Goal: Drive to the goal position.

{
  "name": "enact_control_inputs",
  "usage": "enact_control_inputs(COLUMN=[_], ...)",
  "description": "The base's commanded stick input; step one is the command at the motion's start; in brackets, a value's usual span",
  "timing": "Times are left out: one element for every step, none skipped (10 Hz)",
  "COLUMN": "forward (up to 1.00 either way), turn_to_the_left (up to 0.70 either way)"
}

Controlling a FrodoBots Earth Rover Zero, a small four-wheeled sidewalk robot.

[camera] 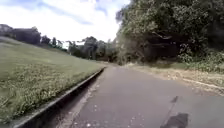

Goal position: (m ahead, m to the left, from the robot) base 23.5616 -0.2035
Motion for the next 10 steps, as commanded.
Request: enact_control_inputs(forward=[0.7, 0.7, 0.7, 0.7, 0.7, 0.7, 0.7, 0.7, 0.7, 0.7], turn_to_the_left=[0.0, 0.0, 0.0, 0.0, 0.0, 0.0, 0.0, 0.0, 0.0, 0.0])
